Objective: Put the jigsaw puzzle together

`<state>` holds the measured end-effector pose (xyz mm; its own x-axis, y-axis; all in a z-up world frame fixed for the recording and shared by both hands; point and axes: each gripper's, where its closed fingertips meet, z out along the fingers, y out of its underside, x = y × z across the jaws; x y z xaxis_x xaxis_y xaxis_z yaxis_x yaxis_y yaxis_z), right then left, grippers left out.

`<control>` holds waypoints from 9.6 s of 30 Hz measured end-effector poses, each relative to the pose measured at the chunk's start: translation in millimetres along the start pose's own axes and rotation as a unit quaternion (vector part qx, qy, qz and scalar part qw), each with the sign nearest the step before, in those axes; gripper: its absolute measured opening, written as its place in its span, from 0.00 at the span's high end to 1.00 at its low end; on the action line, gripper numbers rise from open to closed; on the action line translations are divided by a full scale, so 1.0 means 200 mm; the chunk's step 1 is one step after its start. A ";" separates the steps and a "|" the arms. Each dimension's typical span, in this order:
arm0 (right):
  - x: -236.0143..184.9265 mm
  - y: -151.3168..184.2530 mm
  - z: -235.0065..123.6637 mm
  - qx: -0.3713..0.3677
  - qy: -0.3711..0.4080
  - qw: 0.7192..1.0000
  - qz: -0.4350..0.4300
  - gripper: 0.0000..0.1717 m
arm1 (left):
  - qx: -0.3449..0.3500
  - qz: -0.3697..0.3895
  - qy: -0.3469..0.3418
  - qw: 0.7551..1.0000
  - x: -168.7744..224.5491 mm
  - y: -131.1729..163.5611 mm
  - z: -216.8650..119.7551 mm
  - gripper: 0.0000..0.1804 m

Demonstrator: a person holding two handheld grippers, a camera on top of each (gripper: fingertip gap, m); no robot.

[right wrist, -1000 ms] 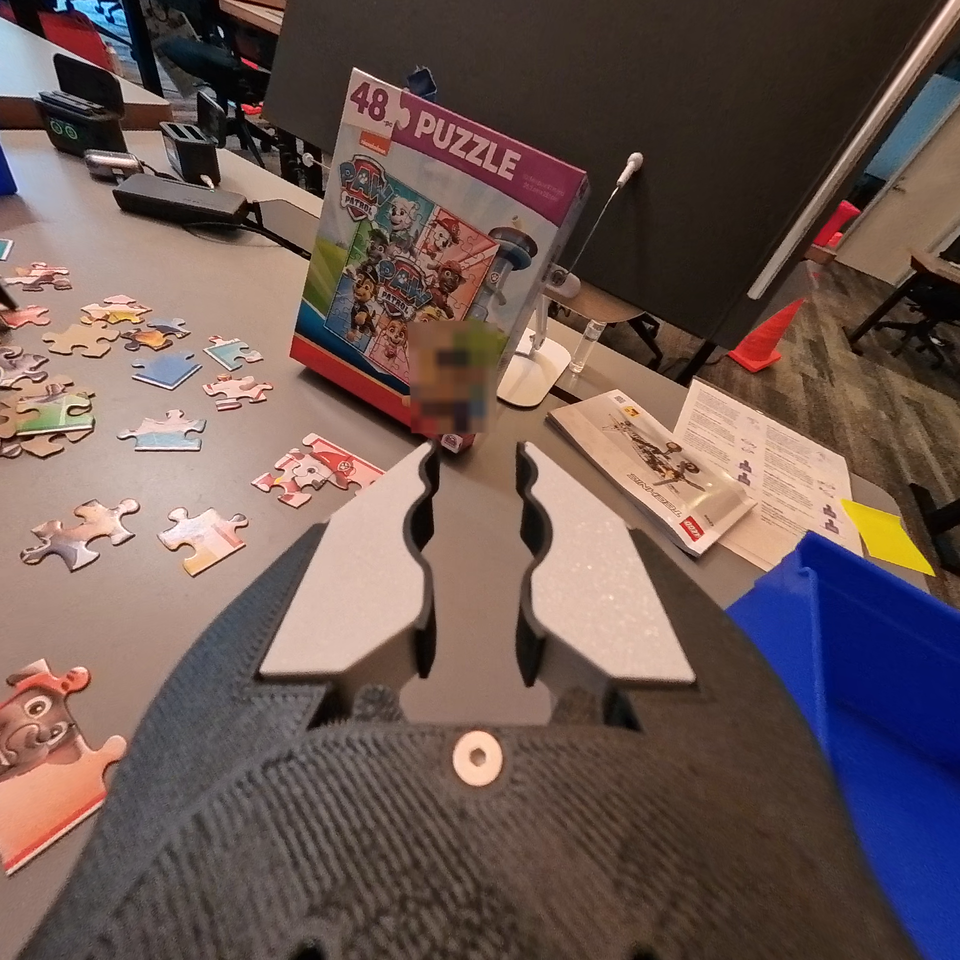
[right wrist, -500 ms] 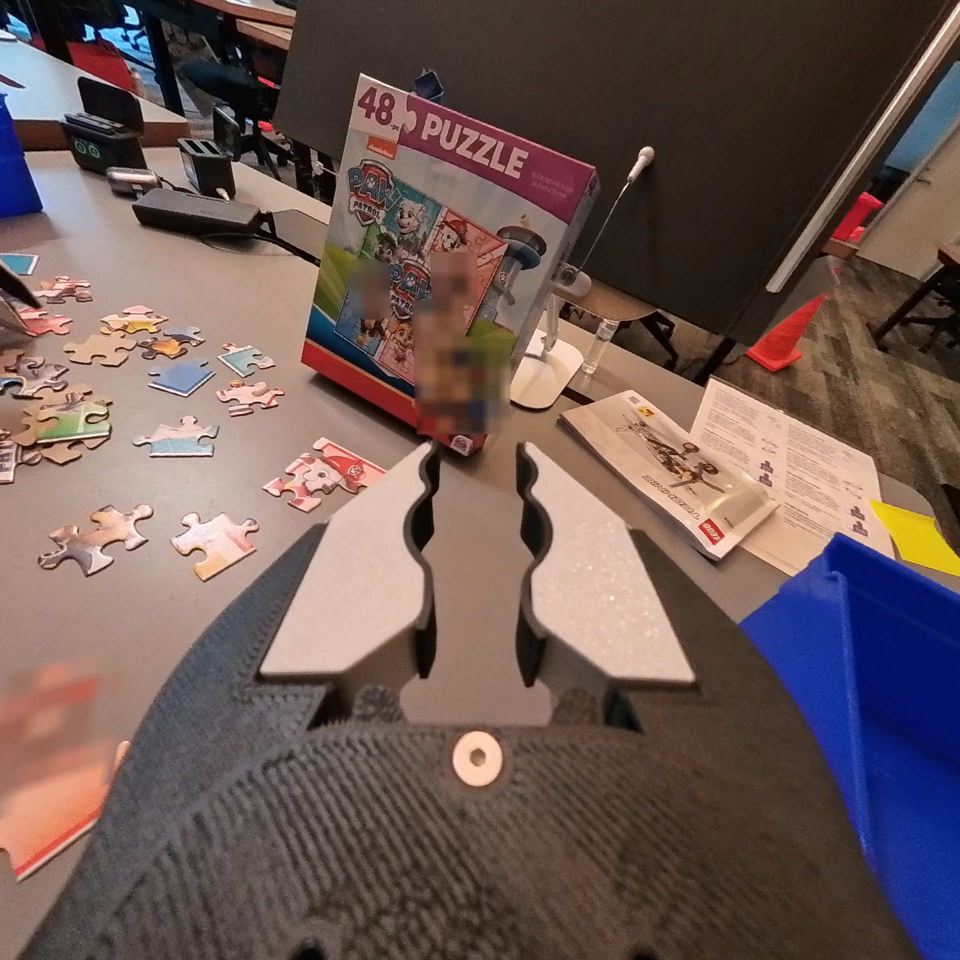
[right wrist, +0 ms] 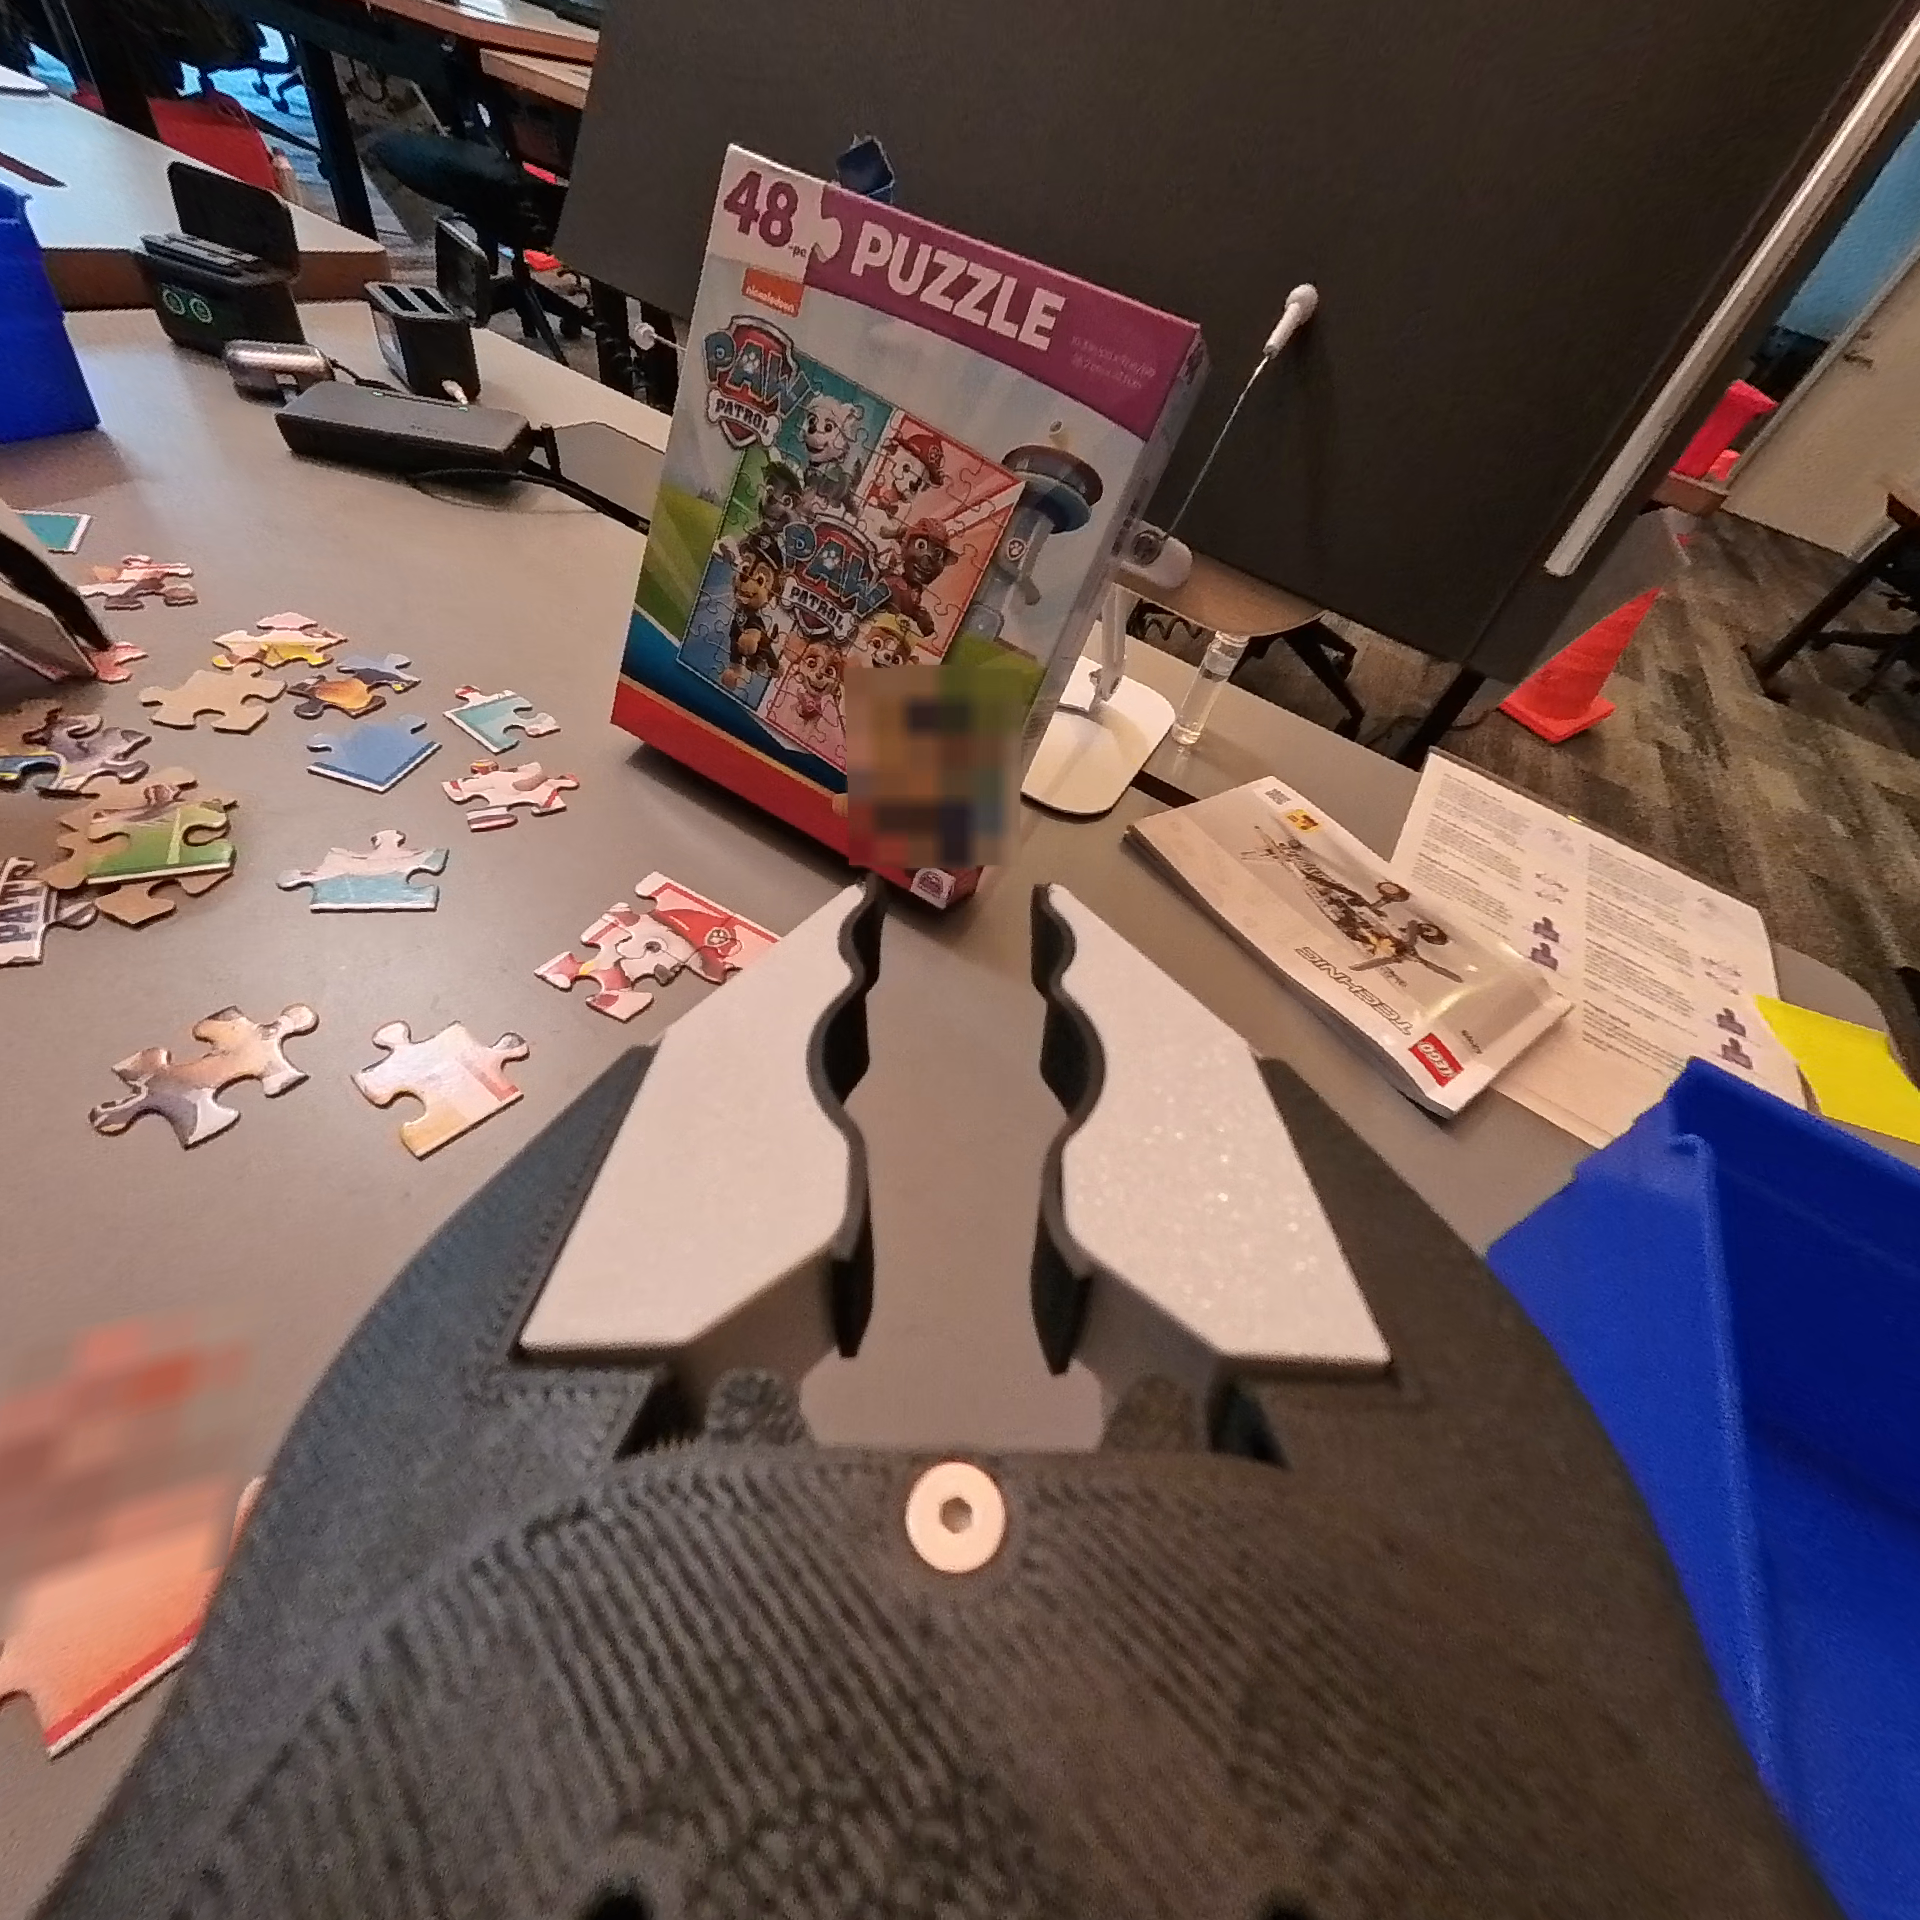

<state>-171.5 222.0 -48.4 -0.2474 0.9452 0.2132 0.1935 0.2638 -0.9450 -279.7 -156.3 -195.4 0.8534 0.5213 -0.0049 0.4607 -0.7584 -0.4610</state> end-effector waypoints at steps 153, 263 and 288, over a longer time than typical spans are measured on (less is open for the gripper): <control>-0.97 0.38 0.07 -0.167 -0.345 0.913 -0.143 0.70 | 0.196 0.070 0.176 0.962 1.19 -0.46 -0.07 0.86; -0.20 0.57 0.46 -0.258 -0.373 0.860 -0.236 0.80 | 0.128 -0.030 0.073 0.989 0.94 -1.06 0.48 0.90; -0.18 0.53 0.51 -0.246 -0.381 0.858 -0.242 0.77 | 0.116 -0.015 0.053 0.992 0.94 -1.07 0.53 0.92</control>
<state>-238.8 195.7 -182.1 -0.9238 0.3523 0.1499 0.2247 0.8158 -0.5329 -243.8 144.5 -191.1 0.8671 0.4882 0.0991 0.4277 -0.6274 -0.6507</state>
